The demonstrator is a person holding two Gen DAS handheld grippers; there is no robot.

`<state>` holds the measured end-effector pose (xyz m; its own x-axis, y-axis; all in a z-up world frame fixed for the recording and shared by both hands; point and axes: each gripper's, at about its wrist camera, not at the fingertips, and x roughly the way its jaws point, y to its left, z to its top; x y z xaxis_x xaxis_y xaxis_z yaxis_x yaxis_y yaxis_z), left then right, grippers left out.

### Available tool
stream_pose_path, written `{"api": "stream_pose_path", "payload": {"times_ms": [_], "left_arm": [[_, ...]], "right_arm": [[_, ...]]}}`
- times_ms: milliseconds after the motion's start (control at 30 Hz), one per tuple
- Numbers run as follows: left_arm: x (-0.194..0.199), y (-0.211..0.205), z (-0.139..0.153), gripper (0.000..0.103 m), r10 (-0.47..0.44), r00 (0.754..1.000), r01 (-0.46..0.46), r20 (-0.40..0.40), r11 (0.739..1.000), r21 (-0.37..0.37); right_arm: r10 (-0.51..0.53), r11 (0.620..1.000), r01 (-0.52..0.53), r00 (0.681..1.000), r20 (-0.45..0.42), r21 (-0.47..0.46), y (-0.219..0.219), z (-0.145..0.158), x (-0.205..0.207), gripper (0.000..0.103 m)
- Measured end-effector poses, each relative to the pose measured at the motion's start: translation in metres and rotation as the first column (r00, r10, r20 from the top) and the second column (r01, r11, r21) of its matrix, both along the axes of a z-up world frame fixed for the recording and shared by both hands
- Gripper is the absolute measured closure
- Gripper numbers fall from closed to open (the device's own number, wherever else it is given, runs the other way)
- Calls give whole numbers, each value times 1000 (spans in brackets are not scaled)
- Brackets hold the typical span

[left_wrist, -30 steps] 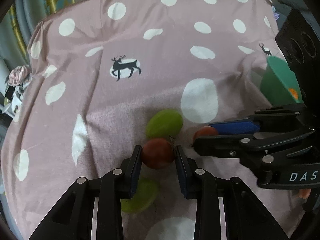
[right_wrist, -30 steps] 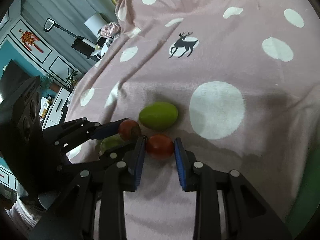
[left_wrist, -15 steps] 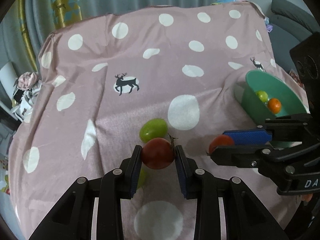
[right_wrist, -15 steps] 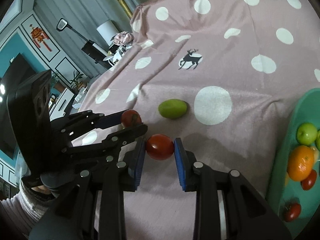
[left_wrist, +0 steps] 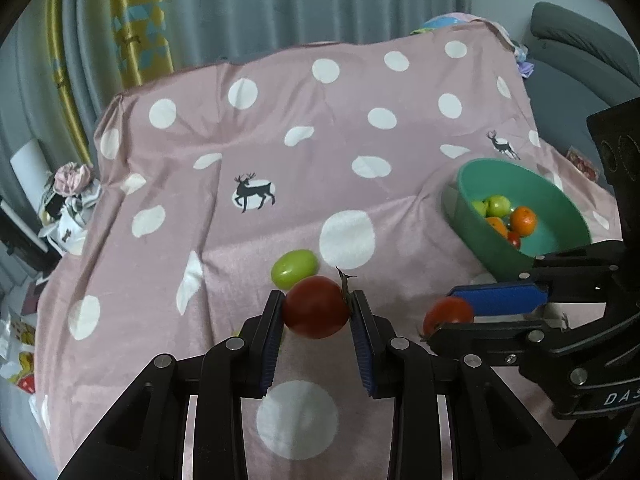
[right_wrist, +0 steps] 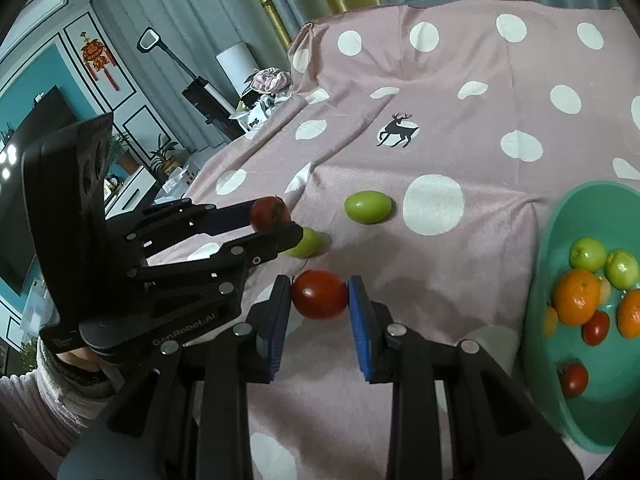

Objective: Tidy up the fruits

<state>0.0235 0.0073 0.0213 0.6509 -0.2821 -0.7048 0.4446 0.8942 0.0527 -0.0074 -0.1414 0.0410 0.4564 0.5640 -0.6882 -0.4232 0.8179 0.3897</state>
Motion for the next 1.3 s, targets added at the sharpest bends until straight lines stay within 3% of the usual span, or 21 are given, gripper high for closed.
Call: {"api": "stream_pose_path", "payload": {"times_ms": [367, 1300], "left_arm": [[-26, -7, 13, 70, 25, 999, -24, 42, 1000, -15], [-64, -34, 34, 70, -4, 989, -9, 149, 996, 86]], "right_arm": [[-2, 1000, 2, 999, 39, -13, -7, 11, -25, 73], [-45, 999, 45, 993, 107, 0, -32, 27, -59, 73]]}}
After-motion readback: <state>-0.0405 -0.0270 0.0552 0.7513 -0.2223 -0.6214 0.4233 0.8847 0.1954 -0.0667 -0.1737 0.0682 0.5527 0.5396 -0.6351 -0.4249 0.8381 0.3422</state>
